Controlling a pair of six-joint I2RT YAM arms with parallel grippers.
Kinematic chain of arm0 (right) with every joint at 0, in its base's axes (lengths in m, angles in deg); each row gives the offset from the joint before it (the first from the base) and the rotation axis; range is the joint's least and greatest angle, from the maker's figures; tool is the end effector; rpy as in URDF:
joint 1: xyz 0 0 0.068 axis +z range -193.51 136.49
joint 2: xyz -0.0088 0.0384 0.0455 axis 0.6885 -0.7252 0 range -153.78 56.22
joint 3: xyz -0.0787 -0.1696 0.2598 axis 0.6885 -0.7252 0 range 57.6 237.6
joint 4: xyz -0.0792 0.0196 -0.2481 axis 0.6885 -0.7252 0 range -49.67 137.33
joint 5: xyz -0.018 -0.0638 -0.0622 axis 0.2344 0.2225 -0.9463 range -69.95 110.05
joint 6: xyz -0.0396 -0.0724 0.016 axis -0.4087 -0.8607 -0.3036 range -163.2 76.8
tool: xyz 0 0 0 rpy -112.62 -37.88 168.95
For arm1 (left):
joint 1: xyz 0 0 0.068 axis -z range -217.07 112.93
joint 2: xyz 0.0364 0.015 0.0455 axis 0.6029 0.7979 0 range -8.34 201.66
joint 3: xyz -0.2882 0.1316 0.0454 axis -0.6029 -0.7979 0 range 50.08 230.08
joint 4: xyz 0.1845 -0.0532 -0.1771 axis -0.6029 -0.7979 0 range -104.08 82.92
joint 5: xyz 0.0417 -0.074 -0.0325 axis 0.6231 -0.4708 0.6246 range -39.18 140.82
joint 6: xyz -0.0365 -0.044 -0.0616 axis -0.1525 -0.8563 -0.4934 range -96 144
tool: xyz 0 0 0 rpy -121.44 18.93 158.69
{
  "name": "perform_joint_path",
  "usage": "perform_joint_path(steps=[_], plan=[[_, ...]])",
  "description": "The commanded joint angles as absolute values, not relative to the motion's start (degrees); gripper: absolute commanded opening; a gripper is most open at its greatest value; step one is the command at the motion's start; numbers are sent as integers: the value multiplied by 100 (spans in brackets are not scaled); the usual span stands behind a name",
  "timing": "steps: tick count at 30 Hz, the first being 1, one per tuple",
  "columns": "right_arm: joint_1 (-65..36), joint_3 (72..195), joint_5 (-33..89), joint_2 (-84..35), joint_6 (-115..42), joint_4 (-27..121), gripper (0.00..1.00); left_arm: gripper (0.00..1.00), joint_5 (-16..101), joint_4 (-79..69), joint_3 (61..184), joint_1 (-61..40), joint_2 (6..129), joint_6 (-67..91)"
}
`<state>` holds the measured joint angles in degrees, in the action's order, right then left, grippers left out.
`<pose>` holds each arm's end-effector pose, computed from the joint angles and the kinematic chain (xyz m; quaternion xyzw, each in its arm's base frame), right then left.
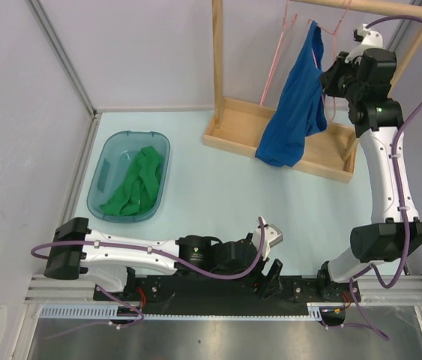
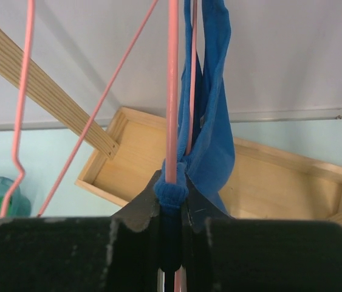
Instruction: Remove the tank top from the hanger
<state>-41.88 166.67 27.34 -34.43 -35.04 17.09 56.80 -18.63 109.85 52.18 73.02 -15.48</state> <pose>0.3803 0.0202 0.5301 0.0041 0.7756 0.1029 0.6228 0.0122 -0.3459 0.3078 0.3471 0.8071 -0.4087 0.2470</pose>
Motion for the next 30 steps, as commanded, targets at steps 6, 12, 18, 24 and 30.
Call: perform_joint_path(steps=[6,12,18,24,30], plan=[[-4175,16579,2383,-2359,-2985,2290,0,86,5899,-2017,11205,5222,7041,-1511],[-4140,16106,2163,-1789,-2870,1710,0,87,6022,-2166,11257,5222,6892,-1406],[-4105,14859,2014,-514,-2615,1044,0,88,6426,-2369,11134,5187,6365,-1336],[-3974,14103,1952,583,-2256,50,0,89,6672,-2685,10994,4950,5794,-1239],[-3552,13171,3181,1208,-1728,-399,0,92,6647,-2702,10528,4502,4932,-1344]])
